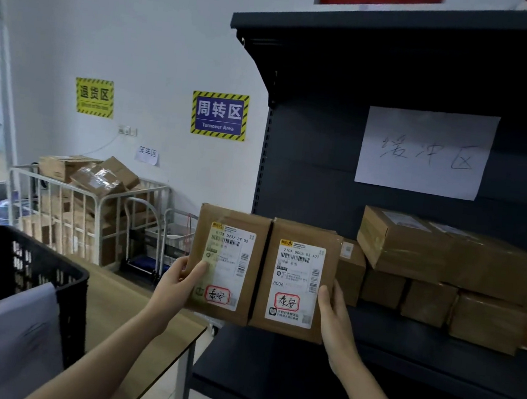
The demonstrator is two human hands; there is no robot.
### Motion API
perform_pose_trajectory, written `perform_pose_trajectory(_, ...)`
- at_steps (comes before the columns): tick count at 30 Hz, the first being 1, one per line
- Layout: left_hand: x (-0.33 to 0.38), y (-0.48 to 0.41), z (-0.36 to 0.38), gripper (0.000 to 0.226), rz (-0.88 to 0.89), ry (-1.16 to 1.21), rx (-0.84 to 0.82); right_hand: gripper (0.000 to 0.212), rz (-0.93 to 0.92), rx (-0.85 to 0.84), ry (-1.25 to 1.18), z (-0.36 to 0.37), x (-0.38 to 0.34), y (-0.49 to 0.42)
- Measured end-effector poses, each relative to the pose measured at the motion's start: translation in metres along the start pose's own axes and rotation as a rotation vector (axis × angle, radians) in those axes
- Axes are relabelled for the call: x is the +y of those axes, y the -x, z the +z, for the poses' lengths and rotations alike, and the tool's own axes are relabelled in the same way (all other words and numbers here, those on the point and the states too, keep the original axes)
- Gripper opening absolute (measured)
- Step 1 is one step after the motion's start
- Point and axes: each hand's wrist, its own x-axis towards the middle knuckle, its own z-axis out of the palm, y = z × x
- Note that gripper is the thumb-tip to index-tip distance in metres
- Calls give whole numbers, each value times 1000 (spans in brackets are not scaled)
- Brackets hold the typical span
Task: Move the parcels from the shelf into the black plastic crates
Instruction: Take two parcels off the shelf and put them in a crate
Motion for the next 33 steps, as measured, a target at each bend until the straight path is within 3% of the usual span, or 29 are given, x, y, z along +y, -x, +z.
perform_pose_trajectory(7, 18, 33, -35, 26, 26, -21, 147, 15, -13, -106, -61, 27, -15, 7)
perform_pose_trajectory(15, 40, 67, -113, 28, -5, -34, 342, 16, 13, -269, -143, 109, -26, 14)
perform_pose_trajectory(24, 54, 120, -240, 28, -23, -94, 651, 22, 13, -451, -222, 248, -38, 51)
perform_pose_trajectory(33, 76, 185, -404, 40, -36, -157, 826, 20, 10, -594, -258, 416, -61, 126)
